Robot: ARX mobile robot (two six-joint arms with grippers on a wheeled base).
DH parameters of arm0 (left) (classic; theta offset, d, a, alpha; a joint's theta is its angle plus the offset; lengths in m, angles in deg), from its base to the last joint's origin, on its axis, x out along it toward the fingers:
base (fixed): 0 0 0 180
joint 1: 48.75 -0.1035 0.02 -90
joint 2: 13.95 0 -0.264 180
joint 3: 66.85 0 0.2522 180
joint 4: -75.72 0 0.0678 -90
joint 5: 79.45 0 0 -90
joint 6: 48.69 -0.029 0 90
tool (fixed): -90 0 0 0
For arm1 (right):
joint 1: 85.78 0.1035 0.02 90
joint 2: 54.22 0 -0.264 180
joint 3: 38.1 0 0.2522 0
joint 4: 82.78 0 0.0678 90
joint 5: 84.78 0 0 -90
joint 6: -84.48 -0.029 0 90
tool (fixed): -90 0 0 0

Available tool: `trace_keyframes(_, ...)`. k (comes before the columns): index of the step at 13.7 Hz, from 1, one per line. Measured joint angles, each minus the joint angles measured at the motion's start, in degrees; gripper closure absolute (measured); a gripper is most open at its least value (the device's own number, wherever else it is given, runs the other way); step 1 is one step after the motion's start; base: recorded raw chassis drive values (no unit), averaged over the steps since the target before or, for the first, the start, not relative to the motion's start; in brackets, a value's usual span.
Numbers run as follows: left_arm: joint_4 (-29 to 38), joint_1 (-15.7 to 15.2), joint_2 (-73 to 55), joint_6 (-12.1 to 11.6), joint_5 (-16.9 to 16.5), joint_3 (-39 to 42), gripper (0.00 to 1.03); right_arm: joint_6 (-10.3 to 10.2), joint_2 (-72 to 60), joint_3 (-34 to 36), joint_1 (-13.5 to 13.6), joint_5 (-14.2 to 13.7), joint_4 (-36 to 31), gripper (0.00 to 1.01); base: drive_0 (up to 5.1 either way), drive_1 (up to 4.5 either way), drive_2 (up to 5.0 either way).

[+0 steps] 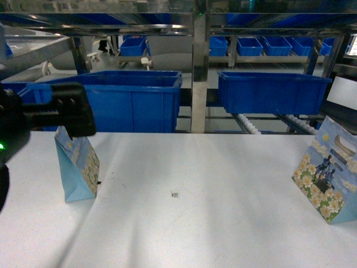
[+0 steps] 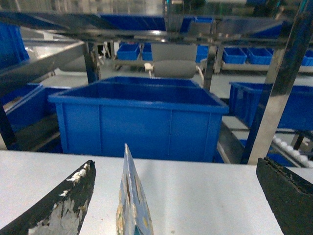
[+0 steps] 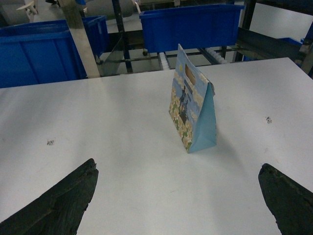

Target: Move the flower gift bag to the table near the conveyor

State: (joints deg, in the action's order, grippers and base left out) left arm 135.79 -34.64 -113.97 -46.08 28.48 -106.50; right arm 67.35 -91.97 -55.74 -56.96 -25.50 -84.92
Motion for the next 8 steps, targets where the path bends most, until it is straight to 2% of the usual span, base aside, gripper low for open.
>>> trace_keyframes(2,-0.1,0.0,9.2,-1.6,-0.2,6.5,0.05,0.0,0.0,0.0,0.0,0.0,0.0,0.03,0.0,0.0,0.0)
trace_keyframes(4,-7.3,0.9,22.1,-2.6,0.2,12.4,0.05,0.0,0.0,0.0,0.0,0.0,0.0,0.03,0.0,0.0,0.0)
trace_keyframes(6,-19.9,4.4,37.6,-3.1,2.4,15.8,0.05,0.0,0.0,0.0,0.0,0.0,0.0,0.03,0.0,0.0,0.0)
trace_keyframes(8,-36.7,9.0,55.8,-4.7,6.0,17.7,0.05,0.0,0.0,0.0,0.0,0.0,0.0,0.03,0.0,0.0,0.0)
